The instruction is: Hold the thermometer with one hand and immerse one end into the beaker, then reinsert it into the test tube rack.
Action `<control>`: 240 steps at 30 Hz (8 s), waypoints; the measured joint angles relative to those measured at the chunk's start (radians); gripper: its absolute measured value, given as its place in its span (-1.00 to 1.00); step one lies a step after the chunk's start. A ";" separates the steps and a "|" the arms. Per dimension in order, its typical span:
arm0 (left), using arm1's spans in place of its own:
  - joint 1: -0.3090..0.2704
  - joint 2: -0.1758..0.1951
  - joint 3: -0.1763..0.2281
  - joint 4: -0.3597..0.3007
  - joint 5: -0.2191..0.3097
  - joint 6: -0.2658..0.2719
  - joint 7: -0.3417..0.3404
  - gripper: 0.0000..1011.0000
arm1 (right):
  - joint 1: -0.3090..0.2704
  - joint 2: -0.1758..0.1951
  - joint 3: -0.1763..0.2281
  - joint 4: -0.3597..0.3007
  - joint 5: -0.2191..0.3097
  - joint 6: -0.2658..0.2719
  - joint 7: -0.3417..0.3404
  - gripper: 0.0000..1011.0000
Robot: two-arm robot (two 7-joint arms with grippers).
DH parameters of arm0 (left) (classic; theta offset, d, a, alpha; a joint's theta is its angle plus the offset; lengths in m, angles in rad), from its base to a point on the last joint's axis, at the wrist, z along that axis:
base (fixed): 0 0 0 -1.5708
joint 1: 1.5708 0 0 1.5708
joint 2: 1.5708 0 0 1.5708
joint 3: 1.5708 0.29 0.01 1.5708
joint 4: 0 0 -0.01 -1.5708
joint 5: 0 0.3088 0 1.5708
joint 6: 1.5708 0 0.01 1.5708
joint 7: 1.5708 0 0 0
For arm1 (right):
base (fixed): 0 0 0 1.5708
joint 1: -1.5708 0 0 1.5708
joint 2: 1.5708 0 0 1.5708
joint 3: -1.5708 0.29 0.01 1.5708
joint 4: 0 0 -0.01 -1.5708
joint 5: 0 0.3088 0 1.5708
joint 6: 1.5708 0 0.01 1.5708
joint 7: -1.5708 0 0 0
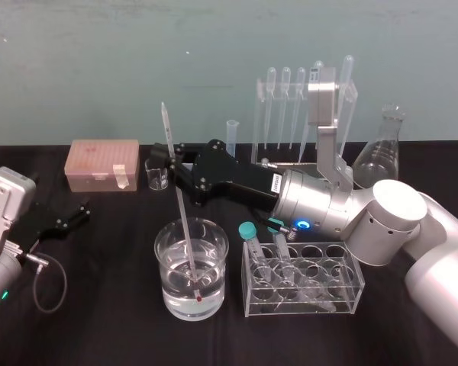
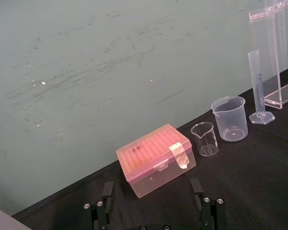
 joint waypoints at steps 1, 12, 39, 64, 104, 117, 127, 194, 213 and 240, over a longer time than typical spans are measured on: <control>0.000 0.000 0.000 0.000 0.000 0.000 0.000 0.99 | 0.000 -0.001 0.000 0.000 -0.001 0.001 0.000 -0.89; 0.000 0.000 0.000 0.000 0.000 0.000 0.000 0.99 | -0.001 0.000 -0.001 -0.002 -0.003 0.003 0.000 -0.89; 0.000 0.000 0.000 0.000 0.000 0.000 0.000 0.99 | -0.011 0.010 0.001 -0.017 -0.004 0.002 0.001 -0.89; 0.000 0.000 0.000 0.000 0.000 0.000 0.000 0.99 | -0.013 0.013 -0.002 -0.026 -0.003 0.005 0.001 -0.89; 0.000 0.000 0.000 0.000 0.000 0.000 0.000 0.99 | -0.014 0.016 -0.007 -0.026 -0.003 0.010 0.002 -0.89; 0.000 0.000 0.000 0.000 0.000 0.000 0.000 0.99 | -0.013 0.017 -0.009 -0.023 -0.002 0.010 0.005 -0.89; 0.000 0.000 0.000 0.000 0.000 0.000 0.000 0.99 | -0.013 0.018 -0.011 -0.022 -0.001 0.010 0.008 -0.89; 0.000 0.000 0.000 0.000 0.000 0.000 0.000 0.99 | -0.012 0.016 -0.006 -0.014 -0.005 0.003 0.008 -0.89; 0.000 0.000 0.000 0.000 0.000 0.000 0.000 0.99 | -0.012 0.016 -0.005 -0.015 -0.006 0.004 0.007 -0.89; 0.000 0.000 0.000 0.000 0.000 0.000 0.000 0.99 | 0.043 0.023 0.031 -0.076 0.057 0.044 0.026 -0.89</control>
